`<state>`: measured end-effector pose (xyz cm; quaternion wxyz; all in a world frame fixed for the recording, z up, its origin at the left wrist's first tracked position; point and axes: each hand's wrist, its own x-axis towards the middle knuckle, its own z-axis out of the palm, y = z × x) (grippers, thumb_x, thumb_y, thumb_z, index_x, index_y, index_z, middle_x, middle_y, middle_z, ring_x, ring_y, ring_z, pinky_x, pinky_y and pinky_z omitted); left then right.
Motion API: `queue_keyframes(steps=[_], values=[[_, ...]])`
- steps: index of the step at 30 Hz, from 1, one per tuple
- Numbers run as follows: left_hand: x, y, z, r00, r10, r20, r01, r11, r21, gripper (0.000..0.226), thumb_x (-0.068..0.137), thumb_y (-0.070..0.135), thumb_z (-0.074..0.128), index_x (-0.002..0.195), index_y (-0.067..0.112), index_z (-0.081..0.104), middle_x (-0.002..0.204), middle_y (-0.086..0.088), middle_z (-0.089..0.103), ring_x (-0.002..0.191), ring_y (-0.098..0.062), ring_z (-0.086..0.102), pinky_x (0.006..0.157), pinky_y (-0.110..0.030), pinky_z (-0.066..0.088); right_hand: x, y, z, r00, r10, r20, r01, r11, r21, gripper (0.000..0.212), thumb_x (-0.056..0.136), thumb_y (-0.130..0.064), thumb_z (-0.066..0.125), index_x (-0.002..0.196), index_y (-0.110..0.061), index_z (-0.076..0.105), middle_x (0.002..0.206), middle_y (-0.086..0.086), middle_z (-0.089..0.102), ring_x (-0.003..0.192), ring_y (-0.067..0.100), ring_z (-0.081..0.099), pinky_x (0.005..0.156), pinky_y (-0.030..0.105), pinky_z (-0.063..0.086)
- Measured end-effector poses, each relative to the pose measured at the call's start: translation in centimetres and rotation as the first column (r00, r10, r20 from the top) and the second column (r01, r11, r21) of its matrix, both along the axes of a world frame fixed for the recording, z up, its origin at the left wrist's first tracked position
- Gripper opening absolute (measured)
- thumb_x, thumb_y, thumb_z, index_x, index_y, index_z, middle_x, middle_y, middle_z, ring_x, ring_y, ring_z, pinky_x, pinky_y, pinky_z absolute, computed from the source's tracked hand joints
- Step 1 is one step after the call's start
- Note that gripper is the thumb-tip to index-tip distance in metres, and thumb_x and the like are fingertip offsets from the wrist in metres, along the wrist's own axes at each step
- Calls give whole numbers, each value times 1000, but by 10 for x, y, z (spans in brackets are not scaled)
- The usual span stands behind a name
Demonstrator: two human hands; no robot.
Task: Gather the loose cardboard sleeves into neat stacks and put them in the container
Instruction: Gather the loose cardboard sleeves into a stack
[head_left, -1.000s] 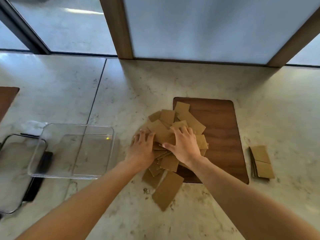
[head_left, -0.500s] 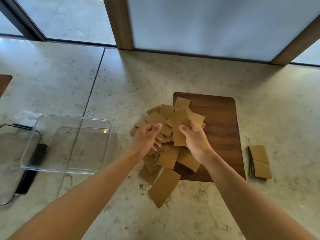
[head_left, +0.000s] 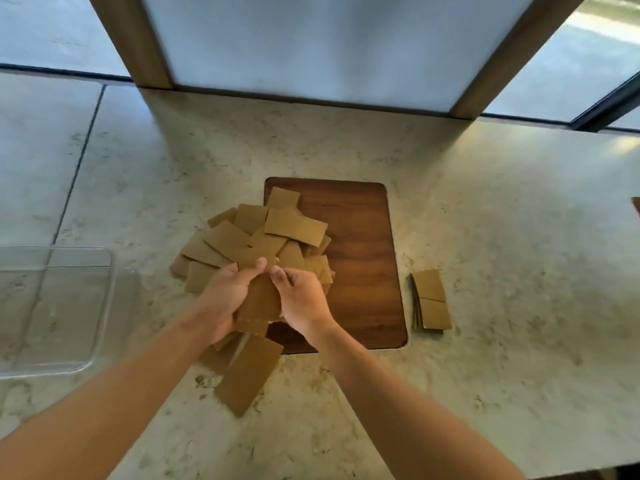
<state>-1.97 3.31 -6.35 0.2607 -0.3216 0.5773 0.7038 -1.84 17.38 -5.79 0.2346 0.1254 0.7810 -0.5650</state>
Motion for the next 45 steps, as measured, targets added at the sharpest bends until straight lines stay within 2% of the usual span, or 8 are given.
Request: queue_keyframes(steps=[6,14,19,27,32,38,42,45], values=[[-18,-4,14,986,152,-70,-140,978,153,38,108,24,51,127,-7,60,94,-25,78,76,-36,77,69,-47,65,-35,32,-9,929,-93,-357,204,936,287,23,106,-27,56,95,-15,71,83,-3,71,75,11,66,64,30,50],[-41,-20,16,981,193,11,-190,950,247,44,102,35,57,132,4,52,74,-13,66,56,-23,61,48,-35,52,-113,33,-26,950,308,-48,-183,676,713,71,92,-55,68,152,-26,45,150,8,44,141,36,34,116,51,32],[-57,-21,6,984,172,-47,-151,945,289,72,98,64,50,137,2,55,82,-18,68,60,-27,63,51,-35,53,-124,55,-28,974,167,-155,-53,829,557,10,96,-36,69,103,-28,69,113,-2,68,109,19,60,95,35,46],[-66,-1,-7,993,16,-118,-30,993,-111,69,75,78,69,105,16,72,75,-6,79,56,-22,73,52,-29,58,-92,34,-5,981,-127,146,150,976,-156,13,95,-26,73,102,-15,71,96,2,77,81,18,76,74,35,64],[-64,-13,-9,986,167,-9,-166,984,70,24,105,19,55,117,6,71,93,-18,81,81,-31,80,62,-38,65,-92,5,-18,982,-82,-170,132,942,309,10,97,-41,66,92,-32,67,98,-9,73,82,-2,62,74,21,49],[-55,-52,-3,944,308,-118,-258,913,317,43,101,3,51,123,37,64,86,-18,65,66,-29,62,56,-37,50,-121,-8,-31,991,135,-13,-105,830,547,126,70,-61,87,164,-24,11,156,15,29,136,31,48,89,42,53],[-54,-58,-1,954,286,-85,-246,916,317,18,103,12,56,111,26,63,90,-20,65,67,-31,64,58,-38,50,-139,12,-32,988,155,12,-141,864,483,89,72,-37,93,147,-24,47,141,6,43,130,25,48,109,41,47],[-55,-55,-3,960,259,-103,-220,930,293,12,103,16,59,109,25,64,86,-19,67,67,-32,65,58,-40,51,-141,32,-26,997,-52,-64,74,901,427,50,82,-31,87,122,-18,61,119,2,66,91,8,62,73,22,52]])
